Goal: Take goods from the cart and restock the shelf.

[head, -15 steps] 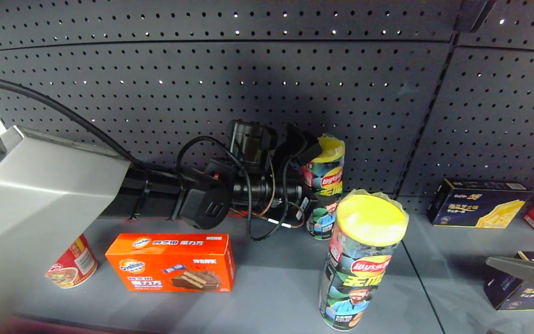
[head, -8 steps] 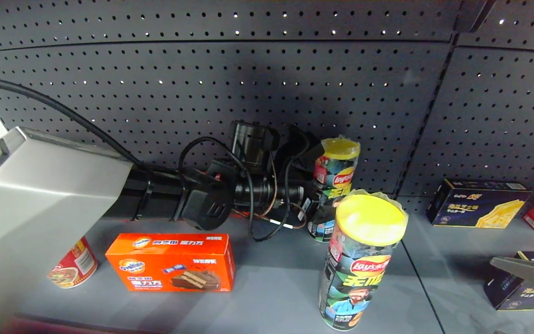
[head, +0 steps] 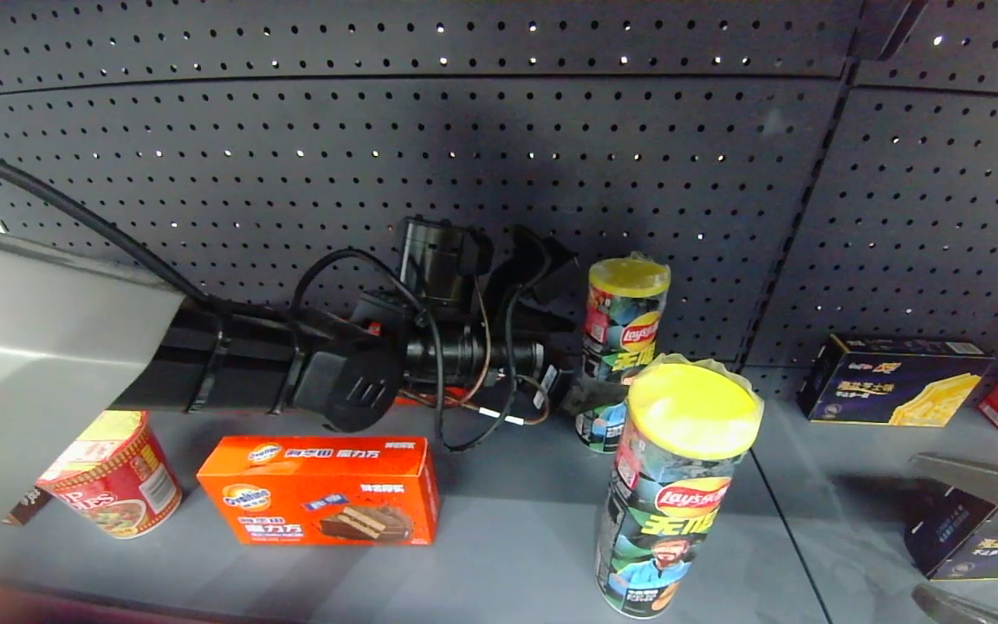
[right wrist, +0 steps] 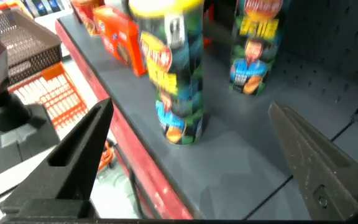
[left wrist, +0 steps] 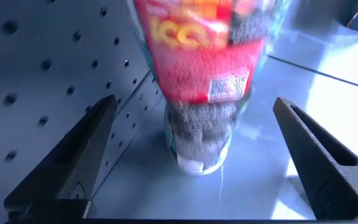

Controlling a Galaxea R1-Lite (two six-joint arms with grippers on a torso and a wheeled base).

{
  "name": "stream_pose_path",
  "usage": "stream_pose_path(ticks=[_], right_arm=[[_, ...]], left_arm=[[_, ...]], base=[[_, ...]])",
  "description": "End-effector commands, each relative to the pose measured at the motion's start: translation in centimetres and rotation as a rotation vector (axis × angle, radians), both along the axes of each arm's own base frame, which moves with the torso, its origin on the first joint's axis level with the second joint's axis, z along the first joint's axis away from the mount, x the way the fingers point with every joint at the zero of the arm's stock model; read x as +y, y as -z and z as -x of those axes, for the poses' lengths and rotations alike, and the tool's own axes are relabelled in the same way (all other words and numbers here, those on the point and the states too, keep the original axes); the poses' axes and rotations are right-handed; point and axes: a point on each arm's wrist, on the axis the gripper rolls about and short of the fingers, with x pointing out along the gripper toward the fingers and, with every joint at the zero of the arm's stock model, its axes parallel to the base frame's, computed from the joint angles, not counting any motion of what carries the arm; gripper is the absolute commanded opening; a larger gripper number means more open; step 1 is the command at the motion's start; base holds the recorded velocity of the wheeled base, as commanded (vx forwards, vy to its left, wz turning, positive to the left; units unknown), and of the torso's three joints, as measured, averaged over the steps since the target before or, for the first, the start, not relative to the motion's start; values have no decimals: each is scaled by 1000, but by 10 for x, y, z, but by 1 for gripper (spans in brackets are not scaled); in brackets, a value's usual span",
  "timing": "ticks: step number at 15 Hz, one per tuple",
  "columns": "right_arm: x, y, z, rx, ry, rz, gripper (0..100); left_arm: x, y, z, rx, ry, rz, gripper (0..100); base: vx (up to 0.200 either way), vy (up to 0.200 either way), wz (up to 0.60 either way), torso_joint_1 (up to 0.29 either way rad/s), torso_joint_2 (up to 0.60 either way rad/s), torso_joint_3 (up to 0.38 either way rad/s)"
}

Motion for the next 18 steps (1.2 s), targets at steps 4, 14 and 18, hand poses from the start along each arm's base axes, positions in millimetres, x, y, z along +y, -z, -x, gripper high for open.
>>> stream_pose_path(ticks=[4, 14, 18], right_arm=[[7, -10, -15, 10, -1, 5, 100], [14, -23, -44, 24, 140, 23, 100], [15, -20, -46, 37, 204, 36, 100]], left_arm=[[44, -18, 29, -34, -57, 23, 100], [142, -65, 115, -127, -219, 72, 100], [170, -61, 139, -135, -296, 71, 100]], base=[[0, 0, 0, 0, 0, 0], [0, 0, 0, 0, 0, 0], [0, 0, 0, 0, 0, 0]])
